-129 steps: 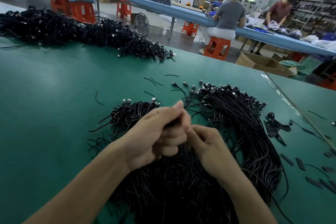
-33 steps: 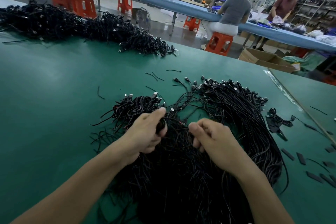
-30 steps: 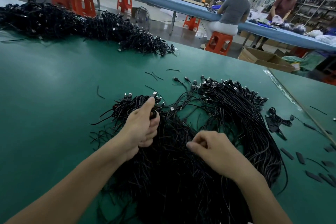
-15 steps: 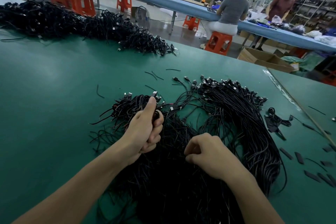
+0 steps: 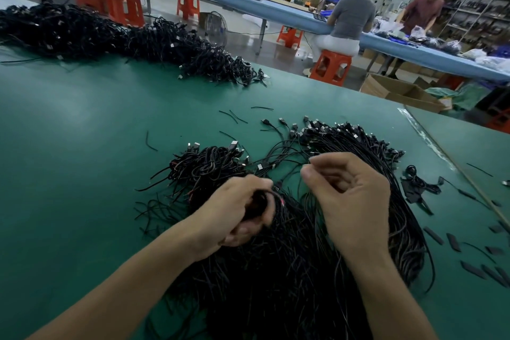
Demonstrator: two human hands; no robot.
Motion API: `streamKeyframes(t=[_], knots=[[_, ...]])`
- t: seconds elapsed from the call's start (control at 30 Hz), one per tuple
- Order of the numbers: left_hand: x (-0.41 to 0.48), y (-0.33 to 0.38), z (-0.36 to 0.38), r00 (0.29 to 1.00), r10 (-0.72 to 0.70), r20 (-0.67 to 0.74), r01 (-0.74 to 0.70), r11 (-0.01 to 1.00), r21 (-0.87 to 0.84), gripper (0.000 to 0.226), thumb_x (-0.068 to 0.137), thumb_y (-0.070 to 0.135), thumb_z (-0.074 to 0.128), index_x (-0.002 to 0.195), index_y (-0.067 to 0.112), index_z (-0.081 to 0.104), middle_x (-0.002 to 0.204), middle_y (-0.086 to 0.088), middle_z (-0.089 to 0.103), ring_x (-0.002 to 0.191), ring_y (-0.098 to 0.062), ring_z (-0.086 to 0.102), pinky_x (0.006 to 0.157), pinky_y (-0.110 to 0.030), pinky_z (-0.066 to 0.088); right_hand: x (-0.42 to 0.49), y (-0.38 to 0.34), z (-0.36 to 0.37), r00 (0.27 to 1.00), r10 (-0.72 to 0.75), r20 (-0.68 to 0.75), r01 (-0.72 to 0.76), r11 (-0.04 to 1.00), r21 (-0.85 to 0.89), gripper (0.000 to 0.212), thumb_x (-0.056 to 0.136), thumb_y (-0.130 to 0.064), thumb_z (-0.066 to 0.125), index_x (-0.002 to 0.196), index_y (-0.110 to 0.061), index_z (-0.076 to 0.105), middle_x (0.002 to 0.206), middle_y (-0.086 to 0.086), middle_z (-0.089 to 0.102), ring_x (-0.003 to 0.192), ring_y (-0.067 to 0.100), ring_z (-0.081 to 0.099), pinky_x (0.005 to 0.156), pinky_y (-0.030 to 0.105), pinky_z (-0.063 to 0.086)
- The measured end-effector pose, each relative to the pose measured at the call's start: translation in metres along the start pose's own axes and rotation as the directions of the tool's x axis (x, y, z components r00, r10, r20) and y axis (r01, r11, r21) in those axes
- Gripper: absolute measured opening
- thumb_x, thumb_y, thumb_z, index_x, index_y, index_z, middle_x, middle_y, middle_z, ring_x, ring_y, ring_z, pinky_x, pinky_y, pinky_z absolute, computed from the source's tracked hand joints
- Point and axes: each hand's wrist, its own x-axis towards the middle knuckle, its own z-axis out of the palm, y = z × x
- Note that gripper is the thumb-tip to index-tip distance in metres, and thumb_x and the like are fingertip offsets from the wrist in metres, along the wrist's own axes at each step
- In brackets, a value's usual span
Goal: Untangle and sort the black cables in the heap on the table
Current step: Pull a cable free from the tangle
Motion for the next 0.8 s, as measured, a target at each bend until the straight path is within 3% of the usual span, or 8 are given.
streamKeyframes(t=[0.1,0.23,0.33,0.47,0.6,0.67,0.73,0.8], knots=[[-0.002,0.004,0.014,0.992,0.119,0.040,-0.120,0.992,0.029,0.031,0.095,0.034,0.040,0.103,0.019,0.066,0.042,0.000,0.038,0.029,-0.011,0.025,0.035,-0.013,0.018,-0.014,-0.010,0.021,0.998,-0.015,-0.069,0.031,0.970,0.240,0.023,0.083,-0.003,0.076,0.086,-0.024,0.071,0.081,-0.006,0.073,0.075,0.010,0.070,0.068,0.023,0.057],[-0.003,0.007,0.018,0.955,0.285,-0.088,-0.291,0.955,-0.060,0.041,0.091,0.028,0.040,0.128,0.027,0.059,0.046,-0.016,0.038,0.031,-0.016,0.027,0.035,-0.018,0.018,-0.024,-0.014,0.028,1.000,0.017,-0.022,-0.009,0.950,0.313,0.026,0.083,-0.001,0.075,0.087,-0.026,0.070,0.083,-0.003,0.073,0.075,0.015,0.068,0.069,0.031,0.057],[-0.002,0.011,0.017,0.911,0.363,-0.197,-0.363,0.931,0.041,0.042,0.098,0.034,0.032,0.129,0.033,0.060,0.036,0.003,0.036,0.027,-0.009,0.027,0.035,-0.015,0.024,-0.029,-0.016,0.028,0.999,-0.010,0.044,-0.002,0.964,0.265,0.029,0.081,0.003,0.076,0.085,-0.025,0.070,0.078,-0.008,0.072,0.068,0.014,0.065,0.063,0.024,0.053],[0.000,0.013,0.019,0.842,0.433,-0.323,-0.418,0.901,0.117,0.044,0.104,0.032,0.031,0.114,0.022,0.072,0.038,0.006,0.039,0.029,-0.008,0.031,0.037,-0.012,0.026,-0.032,-0.020,0.026,0.993,-0.098,0.068,0.082,0.975,0.208,0.027,0.081,0.004,0.075,0.088,-0.022,0.071,0.078,-0.015,0.070,0.066,0.003,0.062,0.062,0.010,0.043],[-0.002,0.013,0.021,0.815,0.481,-0.323,-0.449,0.877,0.173,0.049,0.102,0.035,0.028,0.103,0.023,0.076,0.046,-0.018,0.048,0.037,-0.026,0.041,0.044,-0.022,0.037,-0.031,-0.019,0.024,0.994,-0.073,0.087,0.055,0.979,0.195,0.029,0.081,0.002,0.076,0.092,-0.024,0.070,0.084,-0.016,0.072,0.078,0.005,0.069,0.068,0.012,0.049],[-0.003,0.011,0.022,0.793,0.513,-0.329,-0.480,0.858,0.181,0.046,0.102,0.030,0.029,0.108,0.023,0.074,0.049,-0.022,0.045,0.036,-0.022,0.036,0.041,-0.021,0.032,-0.029,-0.020,0.024,0.993,-0.003,0.119,-0.020,0.980,0.196,0.027,0.081,-0.005,0.077,0.089,-0.030,0.070,0.081,-0.013,0.073,0.076,0.008,0.070,0.067,0.016,0.053],[-0.002,0.010,0.021,0.773,0.551,-0.316,-0.513,0.835,0.201,0.043,0.101,0.023,0.030,0.113,0.019,0.071,0.054,-0.012,0.051,0.041,-0.013,0.041,0.043,-0.020,0.035,-0.025,-0.019,0.023,0.978,0.064,0.200,-0.107,0.971,0.212,0.019,0.084,-0.009,0.075,0.082,-0.028,0.073,0.076,-0.007,0.073,0.069,0.005,0.069,0.064,0.019,0.054],[-0.002,0.009,0.018,0.773,0.569,-0.281,-0.506,0.820,0.268,0.042,0.100,0.014,0.029,0.117,0.011,0.067,0.068,0.014,0.063,0.056,0.005,0.053,0.057,-0.007,0.039,-0.021,-0.019,0.021,0.953,0.119,0.280,-0.183,0.960,0.214,0.013,0.086,-0.013,0.075,0.078,-0.024,0.074,0.070,-0.004,0.071,0.062,0.006,0.064,0.060,0.022,0.052]])
